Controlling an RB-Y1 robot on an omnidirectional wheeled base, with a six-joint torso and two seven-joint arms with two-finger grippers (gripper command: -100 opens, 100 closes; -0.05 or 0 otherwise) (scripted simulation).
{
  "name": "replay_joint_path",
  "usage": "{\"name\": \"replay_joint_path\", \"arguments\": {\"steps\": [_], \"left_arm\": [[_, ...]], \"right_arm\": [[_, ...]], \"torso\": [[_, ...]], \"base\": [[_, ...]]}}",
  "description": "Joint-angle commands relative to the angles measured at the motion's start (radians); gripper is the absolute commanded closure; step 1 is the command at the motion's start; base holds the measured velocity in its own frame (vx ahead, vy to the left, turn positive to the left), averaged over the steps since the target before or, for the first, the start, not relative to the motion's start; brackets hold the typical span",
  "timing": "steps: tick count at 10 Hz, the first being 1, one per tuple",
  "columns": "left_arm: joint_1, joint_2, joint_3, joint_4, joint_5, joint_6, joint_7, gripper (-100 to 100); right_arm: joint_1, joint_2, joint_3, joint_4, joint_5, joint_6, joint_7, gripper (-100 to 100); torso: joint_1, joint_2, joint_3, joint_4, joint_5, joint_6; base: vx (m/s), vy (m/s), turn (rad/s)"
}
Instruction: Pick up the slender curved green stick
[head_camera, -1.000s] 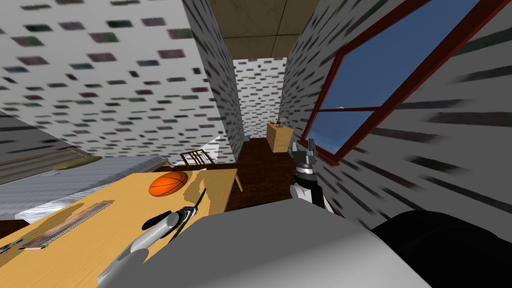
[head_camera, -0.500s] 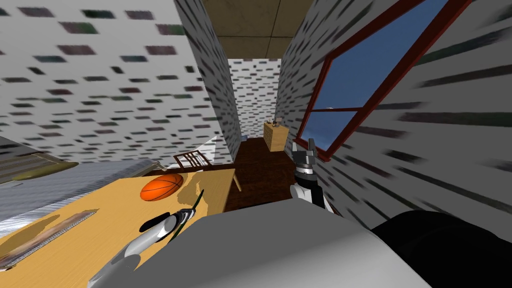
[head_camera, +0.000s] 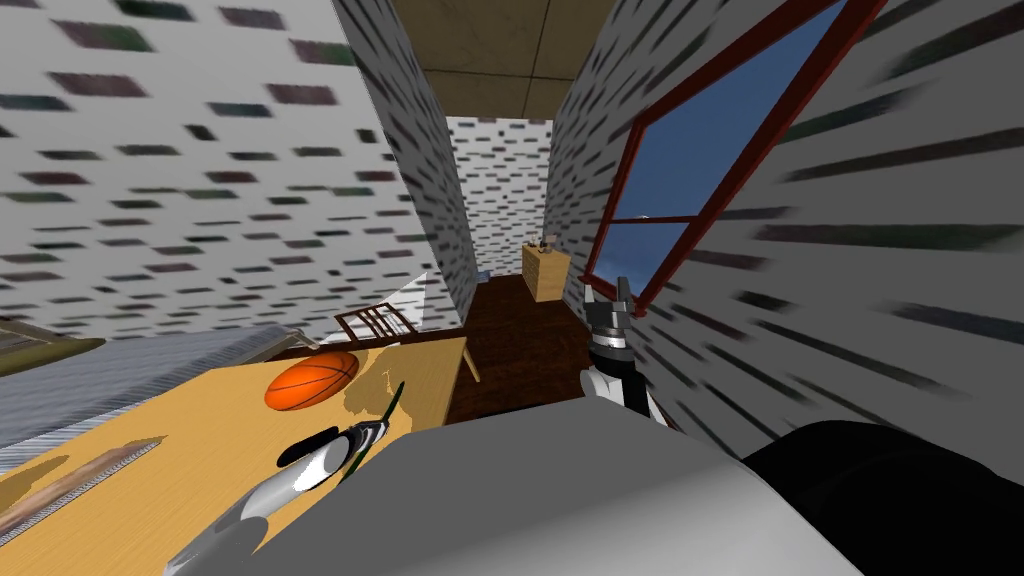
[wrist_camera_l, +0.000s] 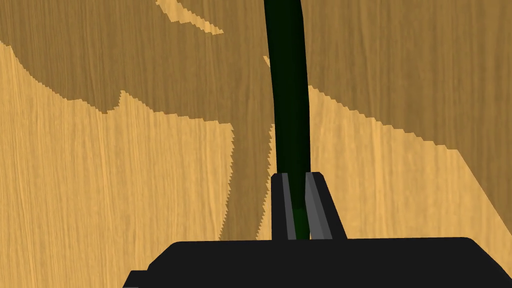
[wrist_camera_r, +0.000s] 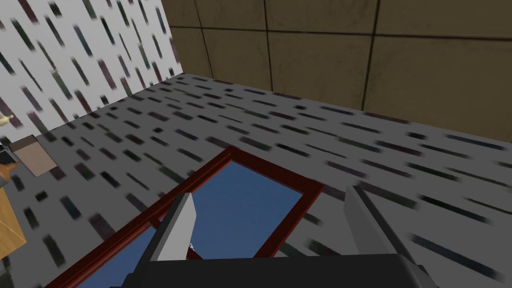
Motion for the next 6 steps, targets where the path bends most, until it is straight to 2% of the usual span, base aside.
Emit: {"name": "replay_joint_path", "arguments": {"steps": [1,2,4,5,6], "left_arm": [[-0.001,0.008,-0.037,0.009,0.01,-0.012,0.05,100],[0.014,0.054,-0.071,0.005,0.031,-0.055,0.083,100],[0.014,0.061,-0.124,0.005,0.031,-0.055,0.153,100],[0.018,0.06,-0.102,-0.004,0.024,-0.051,0.134,100],[0.019,0.06,-0.106,-0.004,0.024,-0.051,0.142,0]], "right_arm": [[0.0,0.0,0.0,0.0,0.0,0.0,0.0,0],[0.0,0.0,0.0,0.0,0.0,0.0,0.0,0],[0.0,0.0,0.0,0.0,0.0,0.0,0.0,0],[0.0,0.0,0.0,0.0,0.0,0.0,0.0,0],[0.0,0.0,0.0,0.0,0.0,0.0,0.0,0]], "torso": [[0.0,0.0,0.0,0.0,0.0,0.0],[0.0,-0.001,-0.001,-0.001,0.0,-0.001],[0.0,0.001,0.0,0.0,0.0,0.0],[0.0,0.0,0.0,0.0,0.0,-0.001],[0.0,-0.002,-0.001,0.0,0.0,-0.001]], "base": [[-0.034,0.003,-0.018],[-0.065,-0.013,-0.193],[-0.053,0.003,-0.067],[-0.012,0.0,0.009],[0.0,0.0,0.0]]}}
